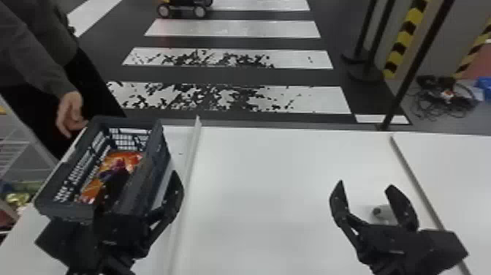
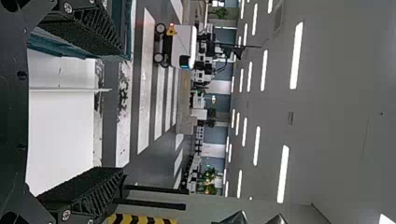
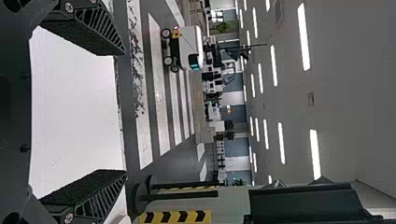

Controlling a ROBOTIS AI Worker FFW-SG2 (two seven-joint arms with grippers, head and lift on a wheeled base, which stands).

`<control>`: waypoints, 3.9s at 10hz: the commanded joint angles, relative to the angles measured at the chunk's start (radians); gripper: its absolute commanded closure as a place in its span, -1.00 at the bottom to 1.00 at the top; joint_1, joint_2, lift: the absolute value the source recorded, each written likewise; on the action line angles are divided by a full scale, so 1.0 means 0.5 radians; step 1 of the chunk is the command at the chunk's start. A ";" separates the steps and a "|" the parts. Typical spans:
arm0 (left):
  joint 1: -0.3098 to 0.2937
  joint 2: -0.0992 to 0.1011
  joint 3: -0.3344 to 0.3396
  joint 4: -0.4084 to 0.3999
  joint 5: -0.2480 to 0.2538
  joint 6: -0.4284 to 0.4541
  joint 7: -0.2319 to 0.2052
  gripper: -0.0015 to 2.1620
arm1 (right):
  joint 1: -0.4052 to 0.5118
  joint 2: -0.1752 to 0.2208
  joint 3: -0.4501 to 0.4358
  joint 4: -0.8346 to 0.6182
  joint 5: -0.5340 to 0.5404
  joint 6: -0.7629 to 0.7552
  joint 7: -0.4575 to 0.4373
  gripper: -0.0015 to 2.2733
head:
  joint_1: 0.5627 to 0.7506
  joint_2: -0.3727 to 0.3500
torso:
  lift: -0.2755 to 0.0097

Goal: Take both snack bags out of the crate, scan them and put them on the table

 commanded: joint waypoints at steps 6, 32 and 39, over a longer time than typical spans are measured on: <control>0.000 -0.008 0.009 -0.030 0.000 0.006 0.006 -0.89 | 0.003 -0.003 0.048 -0.001 0.029 -0.049 -0.052 -0.94 | 0.41 0.11 | 0.29; -1.282 0.353 0.709 0.313 0.350 2.442 0.021 -0.81 | 0.040 -0.043 0.048 -0.019 -0.004 0.160 -0.028 -0.93 | 0.41 0.70 | 0.29; -1.663 0.482 0.497 0.801 0.233 2.595 -0.028 -0.81 | 0.046 -0.064 0.042 -0.019 0.002 0.215 -0.025 -0.92 | 0.41 0.65 | 0.29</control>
